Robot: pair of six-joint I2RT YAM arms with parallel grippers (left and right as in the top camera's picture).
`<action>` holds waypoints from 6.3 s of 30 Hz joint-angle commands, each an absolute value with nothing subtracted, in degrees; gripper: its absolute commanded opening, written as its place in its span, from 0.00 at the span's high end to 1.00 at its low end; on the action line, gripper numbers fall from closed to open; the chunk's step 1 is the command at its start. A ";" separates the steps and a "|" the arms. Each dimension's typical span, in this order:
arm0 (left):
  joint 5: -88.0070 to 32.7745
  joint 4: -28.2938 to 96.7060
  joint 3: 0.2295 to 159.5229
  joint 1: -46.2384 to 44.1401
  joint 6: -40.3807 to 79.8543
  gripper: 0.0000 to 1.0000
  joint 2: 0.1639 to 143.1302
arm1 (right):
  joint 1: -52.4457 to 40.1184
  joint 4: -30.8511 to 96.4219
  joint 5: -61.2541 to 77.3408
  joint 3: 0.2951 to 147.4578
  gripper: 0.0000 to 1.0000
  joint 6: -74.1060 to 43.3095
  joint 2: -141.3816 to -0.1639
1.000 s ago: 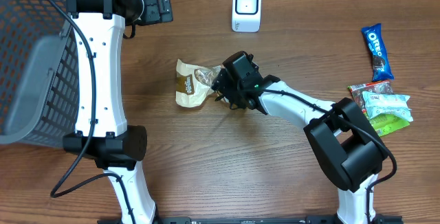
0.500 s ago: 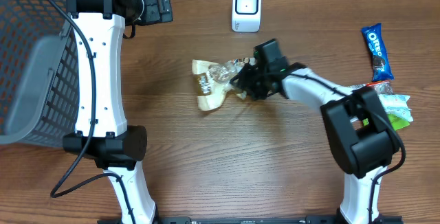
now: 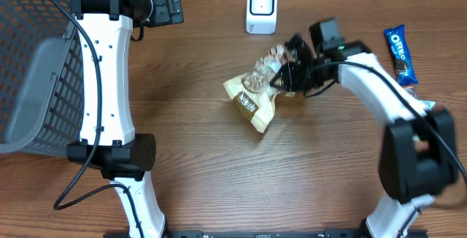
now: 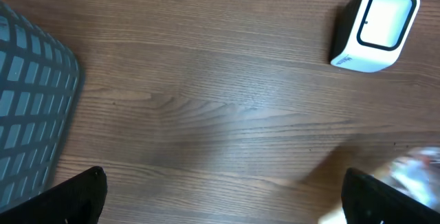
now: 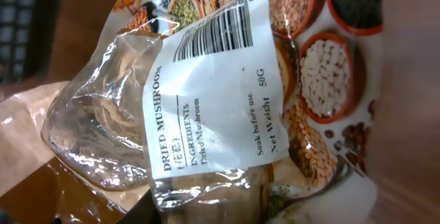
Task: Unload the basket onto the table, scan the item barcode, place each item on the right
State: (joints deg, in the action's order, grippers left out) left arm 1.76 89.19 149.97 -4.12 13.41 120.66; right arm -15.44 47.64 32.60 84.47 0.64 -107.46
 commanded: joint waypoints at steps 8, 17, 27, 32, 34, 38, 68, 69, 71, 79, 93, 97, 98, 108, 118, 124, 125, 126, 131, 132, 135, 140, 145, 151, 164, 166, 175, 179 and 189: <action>1.89 89.30 150.58 -4.14 13.32 0.00 120.66 | -19.73 52.82 21.21 89.17 0.96 26.04 -94.59; 1.89 89.30 150.58 -4.14 13.32 0.00 120.66 | -23.46 52.36 20.38 89.25 0.96 35.90 -94.17; 1.89 89.30 150.58 -4.14 13.32 0.00 120.66 | -24.82 51.31 20.75 89.34 0.96 37.52 -94.17; 1.89 89.30 150.58 -4.14 13.32 0.00 120.66 | -24.80 52.47 21.32 89.32 0.96 38.98 -94.19; 1.89 89.30 150.58 -4.14 13.32 0.00 120.66 | -24.80 53.25 21.93 89.32 0.96 40.66 -94.19; 1.91 89.30 150.58 -4.14 13.32 0.00 120.66 | -24.80 54.59 22.09 89.30 0.96 40.99 -94.32; 1.89 89.30 150.58 -4.14 13.32 0.00 120.66 | -24.64 45.06 22.11 85.65 0.55 37.45 -114.83; 1.89 89.30 150.58 -4.14 13.32 0.00 120.66 | -24.64 45.08 22.11 85.67 0.54 37.47 -114.83; 1.89 89.30 150.58 -4.14 13.32 0.00 120.66 | -24.64 45.10 22.11 85.67 0.47 37.47 -114.83; 1.89 89.30 150.58 -4.14 13.32 0.00 120.66 | -24.62 45.45 22.15 87.31 0.31 35.16 -114.76; 1.89 89.30 150.58 -4.14 13.32 0.00 120.66 | -16.71 62.02 25.74 107.28 0.00 -4.91 -113.91; 1.89 89.30 150.58 -4.14 13.32 0.00 120.66 | -13.21 68.73 31.66 105.80 0.00 -8.16 -114.61; 1.89 89.30 150.58 -4.14 13.32 0.00 120.66 | -12.91 69.56 32.05 104.40 0.00 -8.23 -114.83; 1.89 89.30 150.58 -4.14 13.32 0.00 120.66 | -18.15 53.36 35.68 83.22 0.09 -21.61 -114.85; 1.89 89.30 150.58 -4.14 13.32 0.00 120.66 | -23.88 31.66 27.68 71.99 0.17 -42.19 -114.89; 1.89 89.30 150.58 -4.14 13.34 0.00 120.66 | -24.80 28.47 24.73 68.73 0.41 -45.19 -114.89; 1.89 89.30 150.58 -4.14 13.32 0.00 120.66 | -24.80 28.80 23.97 68.73 0.46 -45.15 -114.89; 1.89 89.30 150.58 -4.14 13.32 0.00 120.66 | -24.75 28.77 23.77 68.73 0.51 -44.51 -114.89; 1.89 89.30 150.58 -4.14 13.34 0.00 120.66 | -24.27 28.80 24.25 69.43 0.66 -39.83 -114.48; 1.89 89.30 150.58 -4.14 13.34 0.00 120.66 | -24.05 28.88 24.71 69.84 0.67 -38.04 -114.21; 1.89 89.30 150.58 -4.14 13.32 0.00 120.66 | -23.29 30.37 24.99 72.10 0.74 -31.29 -112.38; 1.91 89.30 150.58 -4.14 13.32 0.00 120.66 | -22.11 41.98 8.03 82.76 0.89 -25.12 -109.62; 1.89 89.30 150.58 -4.14 13.34 0.00 120.66 | -22.22 50.52 -11.05 94.59 0.96 -14.09 -109.60; 1.89 89.30 150.58 -4.14 13.32 0.00 120.66 | -22.55 43.46 -24.40 97.60 0.96 -3.16 -109.62; 1.89 89.30 150.58 -4.14 13.34 0.00 120.66 | -22.55 8.67 -38.28 97.58 0.96 29.56 -114.10; 1.91 89.30 150.58 -4.08 13.32 0.00 120.66 | -22.55 5.10 -38.28 97.58 0.96 35.09 -116.25; 1.89 89.30 150.58 -4.21 13.32 0.00 120.66 | -24.32 -5.43 -40.51 97.58 0.96 51.92 -125.03; 1.91 89.30 150.58 -4.19 13.32 0.00 120.66 | -24.82 -8.45 -41.30 97.58 0.96 57.60 -127.92; 1.89 89.30 150.58 -4.21 13.34 0.00 120.66 | -27.05 -8.21 -43.09 97.58 0.96 59.92 -129.23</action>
